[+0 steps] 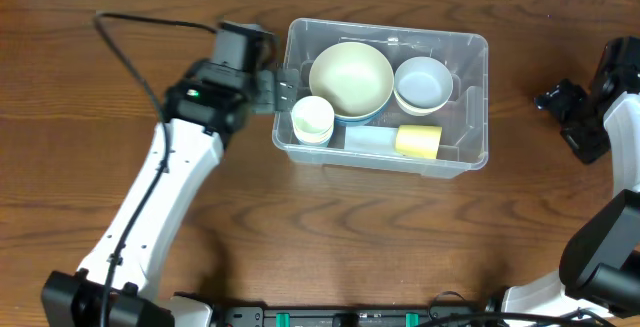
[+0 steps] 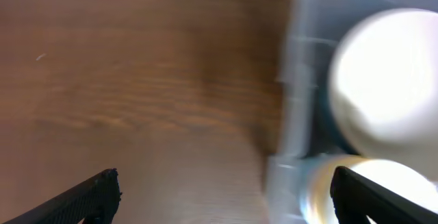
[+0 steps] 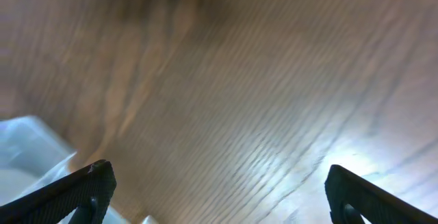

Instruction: Pack container

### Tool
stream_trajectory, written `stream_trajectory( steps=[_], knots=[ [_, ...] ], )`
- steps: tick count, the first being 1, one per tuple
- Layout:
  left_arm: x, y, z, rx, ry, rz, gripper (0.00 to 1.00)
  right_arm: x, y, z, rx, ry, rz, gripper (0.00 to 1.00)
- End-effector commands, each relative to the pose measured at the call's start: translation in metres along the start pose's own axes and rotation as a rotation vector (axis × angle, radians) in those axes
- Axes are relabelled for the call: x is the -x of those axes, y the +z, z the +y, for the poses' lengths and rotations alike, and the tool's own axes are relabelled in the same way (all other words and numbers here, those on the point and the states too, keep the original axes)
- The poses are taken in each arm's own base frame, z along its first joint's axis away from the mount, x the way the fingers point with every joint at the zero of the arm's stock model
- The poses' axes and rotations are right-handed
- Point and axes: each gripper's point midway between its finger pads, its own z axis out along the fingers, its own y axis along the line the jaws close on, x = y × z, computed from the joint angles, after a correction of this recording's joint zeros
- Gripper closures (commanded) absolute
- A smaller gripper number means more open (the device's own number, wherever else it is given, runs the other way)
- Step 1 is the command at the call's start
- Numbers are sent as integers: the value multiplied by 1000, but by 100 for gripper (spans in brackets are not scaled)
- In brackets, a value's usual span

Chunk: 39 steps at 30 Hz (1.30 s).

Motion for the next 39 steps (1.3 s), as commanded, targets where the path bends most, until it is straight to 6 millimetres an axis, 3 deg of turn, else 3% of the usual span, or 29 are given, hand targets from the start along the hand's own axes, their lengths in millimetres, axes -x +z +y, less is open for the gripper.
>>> stream_trajectory(
  steps=[1, 5, 9, 15, 20, 22, 27, 34, 39],
  knots=[
    [15, -6, 37, 55, -177, -30, 2, -6, -13, 14, 97, -10, 28, 1],
    [18, -5, 85, 117, -384, -33, 2, -10, -37, 36, 241, -164, 12, 1],
    [15, -5, 114, 153, -471, -21, 2, -15, -76, 60, 413, -327, -46, 2],
    [12, -6, 129, 178, -501, -17, 2, -42, -148, 84, 589, -453, -143, 2],
    [13, -5, 129, 178, -501, -19, 2, -86, -175, 108, 660, -583, -143, 1],
    [13, -5, 129, 178, -501, -18, 2, -105, -174, 119, 663, -628, -115, 1],
    [7, -6, 129, 184, -500, 2, 2, -137, -146, 128, 537, -597, -23, 1],
    [4, -6, 129, 187, -499, 15, 2, -166, -120, 142, 516, -582, 119, 1],
    [3, -6, 129, 188, -498, 18, 2, -174, -90, 136, 425, -515, 214, 1]
  ],
)
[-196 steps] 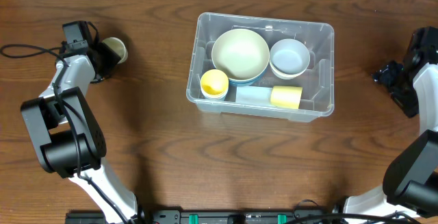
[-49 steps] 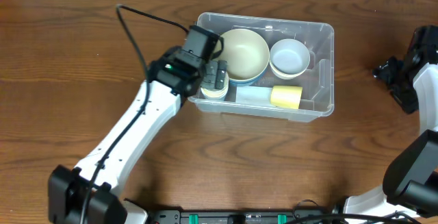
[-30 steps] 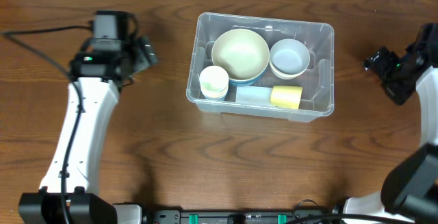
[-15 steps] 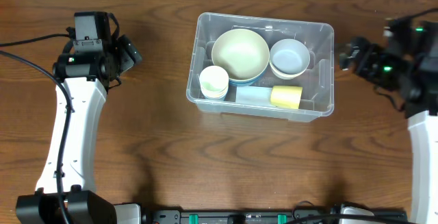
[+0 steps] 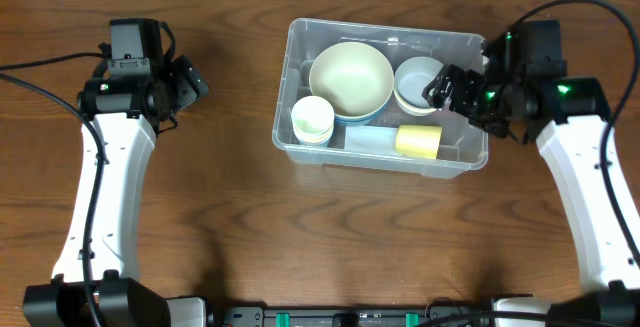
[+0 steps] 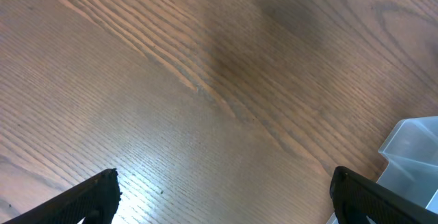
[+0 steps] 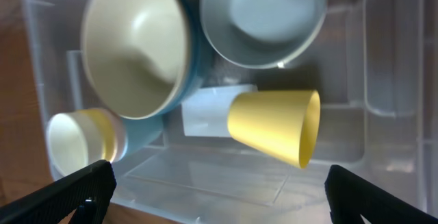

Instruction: Pack container

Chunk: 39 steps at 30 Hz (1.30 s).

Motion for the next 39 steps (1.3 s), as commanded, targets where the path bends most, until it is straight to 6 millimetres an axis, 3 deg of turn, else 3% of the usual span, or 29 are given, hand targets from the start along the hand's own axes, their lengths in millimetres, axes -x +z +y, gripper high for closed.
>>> stream_trajectory(
  steps=[1, 8, 15, 31, 39],
  knots=[
    [8, -10, 0, -11, -22, -27, 2, -7, 17, -8, -35, 89, 62, 1],
    [8, -10, 0, -12, -22, -28, 2, -18, 35, -34, -157, 201, 133, 1],
    [8, -10, 0, -12, -22, -28, 2, -22, 44, -40, -173, 212, 161, 1],
    [8, -10, -1, -12, -22, -27, 2, -39, 92, -49, -143, 254, 287, 1],
    [8, -10, 0, -12, -22, -28, 2, -40, 95, -51, -149, 257, 296, 3]
  ],
)
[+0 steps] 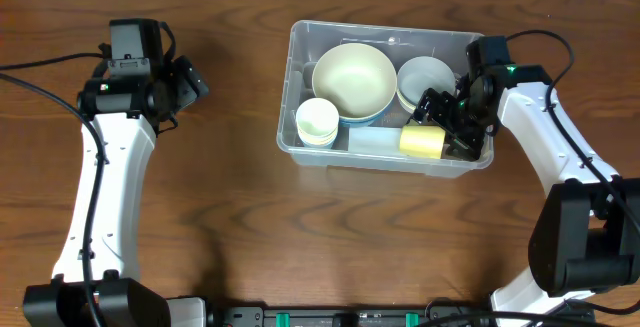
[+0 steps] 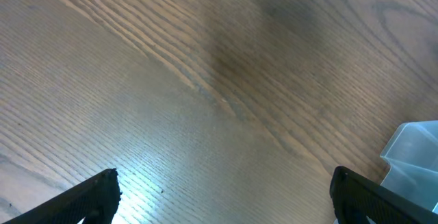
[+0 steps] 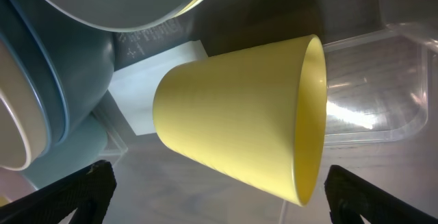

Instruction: Pack container

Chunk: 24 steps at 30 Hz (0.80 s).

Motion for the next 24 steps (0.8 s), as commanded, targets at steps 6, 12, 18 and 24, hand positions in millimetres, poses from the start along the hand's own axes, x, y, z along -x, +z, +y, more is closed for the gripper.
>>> stream_trajectory(
  steps=[6, 12, 18, 24],
  knots=[
    [9, -10, -1, -12, -22, -30, 2, -1, 3, -4, -10, 10, 8, 19],
    [9, -10, -1, -12, -22, -30, 2, -2, 4, -4, -14, 10, 14, 21],
    [9, -10, -1, -13, -22, -29, 2, -4, 6, -6, -20, 13, 21, 21],
    [8, -10, 0, -11, -22, -26, 2, -3, 7, -6, -19, 13, 21, 27]
  ],
)
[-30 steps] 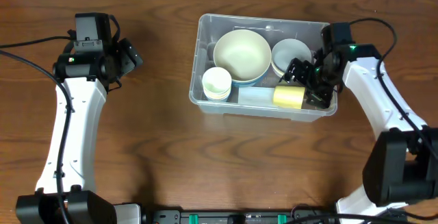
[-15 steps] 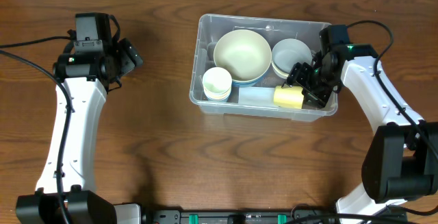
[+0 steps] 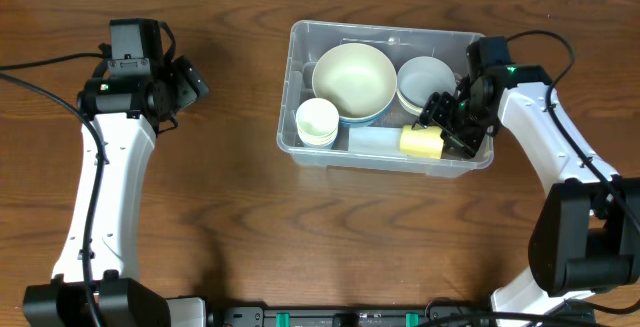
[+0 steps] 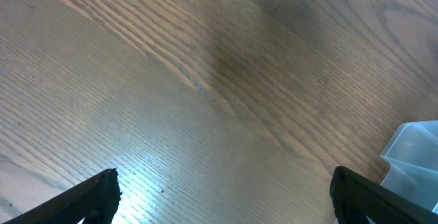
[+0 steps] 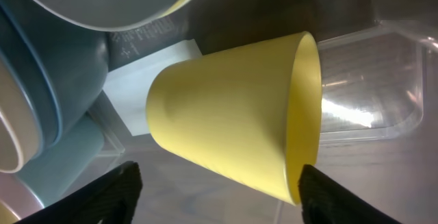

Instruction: Pack container

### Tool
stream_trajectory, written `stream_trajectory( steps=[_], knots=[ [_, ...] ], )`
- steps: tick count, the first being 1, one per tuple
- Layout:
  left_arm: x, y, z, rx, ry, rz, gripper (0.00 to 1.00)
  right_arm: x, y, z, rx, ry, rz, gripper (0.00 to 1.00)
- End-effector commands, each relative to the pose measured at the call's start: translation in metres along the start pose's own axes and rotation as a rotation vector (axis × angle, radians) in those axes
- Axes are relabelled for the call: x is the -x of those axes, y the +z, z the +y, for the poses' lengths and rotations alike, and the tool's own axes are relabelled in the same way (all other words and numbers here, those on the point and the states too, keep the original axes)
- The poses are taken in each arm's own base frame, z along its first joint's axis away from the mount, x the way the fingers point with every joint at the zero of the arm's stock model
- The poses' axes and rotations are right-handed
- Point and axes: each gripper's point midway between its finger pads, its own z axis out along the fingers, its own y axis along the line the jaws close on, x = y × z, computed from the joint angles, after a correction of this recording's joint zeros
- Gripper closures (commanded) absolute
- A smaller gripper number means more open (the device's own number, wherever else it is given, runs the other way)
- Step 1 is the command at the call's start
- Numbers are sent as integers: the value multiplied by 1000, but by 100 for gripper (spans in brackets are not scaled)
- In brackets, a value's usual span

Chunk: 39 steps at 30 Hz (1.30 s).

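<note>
A clear plastic container (image 3: 385,159) sits at the table's middle back. It holds a cream bowl (image 3: 352,80), a pale blue bowl (image 3: 424,80), a cream cup (image 3: 316,121), a pale blue flat piece (image 3: 372,140) and a yellow cup (image 3: 421,141) lying on its side. My right gripper (image 3: 455,125) is down inside the container's right end. In the right wrist view it (image 5: 217,196) is open, with one finger on each side of the yellow cup (image 5: 233,135), close to it. My left gripper (image 4: 222,196) hangs open over bare wood, far left of the container.
The left arm (image 3: 110,167) runs along the table's left side, with a black cable beside it. The right arm (image 3: 560,157) comes in from the right edge. A corner of the container (image 4: 410,148) shows at the right of the left wrist view.
The right gripper's fingers stand closer together around the yellow cup than before. The left arm and the container's contents have not moved.
First my left gripper was at the container's left wall and the right arm stood off at the table's right edge. Then the left arm was back at the far left and the right gripper hung over the container. After that it was down around the yellow cup, and now its jaws are narrower.
</note>
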Motion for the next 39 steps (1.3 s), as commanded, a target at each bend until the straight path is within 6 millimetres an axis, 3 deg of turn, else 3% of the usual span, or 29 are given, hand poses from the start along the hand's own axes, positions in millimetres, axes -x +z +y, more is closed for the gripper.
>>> stream_trajectory(
  steps=[1, 9, 16, 26, 30, 37, 39],
  knots=[
    [8, -10, 0, -11, -22, -27, 2, -2, 6, -4, -12, 7, 16, 29],
    [8, -10, 0, -11, -22, -28, 2, -3, 6, -5, -15, 17, 18, 46],
    [8, -10, 0, -11, -22, -28, 2, -8, 12, -13, -47, 45, 43, 44],
    [8, -10, 0, -11, -22, -28, 2, -8, 25, -18, -55, 91, 71, 56],
    [8, -10, 0, -11, -22, -28, 2, -7, 25, -17, -54, 98, 68, 66],
    [8, -10, 0, -11, -22, -28, 2, -6, 25, -17, -51, 102, 62, 96],
    [8, -10, 0, -11, -22, -28, 2, -5, 25, -17, -52, 102, 59, 99]
  ],
)
